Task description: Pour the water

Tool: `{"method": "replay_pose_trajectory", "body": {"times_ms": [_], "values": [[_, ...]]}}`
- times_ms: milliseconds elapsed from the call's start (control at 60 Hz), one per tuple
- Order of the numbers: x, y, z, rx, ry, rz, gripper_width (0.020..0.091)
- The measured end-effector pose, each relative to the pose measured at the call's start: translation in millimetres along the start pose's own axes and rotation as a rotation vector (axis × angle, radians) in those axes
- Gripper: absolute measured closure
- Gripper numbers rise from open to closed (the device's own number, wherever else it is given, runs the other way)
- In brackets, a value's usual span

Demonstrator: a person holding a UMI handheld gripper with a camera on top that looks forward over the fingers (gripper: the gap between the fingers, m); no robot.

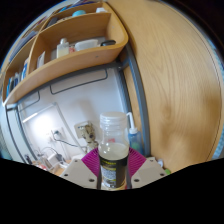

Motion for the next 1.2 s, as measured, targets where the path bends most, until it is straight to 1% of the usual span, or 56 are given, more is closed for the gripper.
{"method": "replay_pose_trajectory", "body": {"times_ms": [83,133,167,183,283,400,483,550,583,667,800,867,883,933,967,1033,1117,1200], "values": [[-28.8,-10.4,-3.3,-0.005,0.113,-0.045,0.0764],[-41.8,-18.8,-12.9,0.014,0.169,-0.056,0.0763],[-54.0,-29.4,-28.0,0.004,0.193,-0.062,0.0763],[-56.8,-30.4,-29.6,0.028,0.208,-0.071,0.0764],[-71.6,-47.2,-53.6,0.059,0.252,-0.067,0.0764],[-76.0,-65.2,-78.0,0.057,0.261,-0.036,0.0764],[-80.8,-71.9,-96.6,0.089,0.26,-0.037,0.0764],[-83.9,-75.3,-110.2,0.104,0.257,-0.03,0.0739],[-81.1,-75.0,-107.2,0.067,0.24,-0.023,0.074],[-82.9,-75.0,-107.2,0.054,0.197,-0.017,0.0733],[-81.8,-72.5,-108.2,0.054,0.212,-0.019,0.0677],[-82.7,-72.6,-110.2,0.075,0.228,-0.033,0.0644],[-83.2,-72.2,-112.2,0.086,0.234,-0.038,0.0626],[-84.7,-69.2,-117.9,0.117,0.253,-0.049,0.0539],[-85.7,-66.7,-120.9,0.133,0.264,-0.052,0.0514],[-86.5,-56.2,-127.9,0.154,0.269,-0.055,0.0497],[-85.3,-35.5,-144.1,0.218,0.264,-0.038,0.0474],[-88.9,-6.5,-151.3,0.273,0.277,-0.04,0.0477]]}}
Point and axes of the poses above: the point between the fingertips, and its own axes, seen from behind it with the camera up: x to the left, z up, y backward, against the way the camera looks, the point moved 3 cm from there along y, backward, against the way the camera looks, and after that the axes turned 9 degrees about -y, right-handed, at the moved point
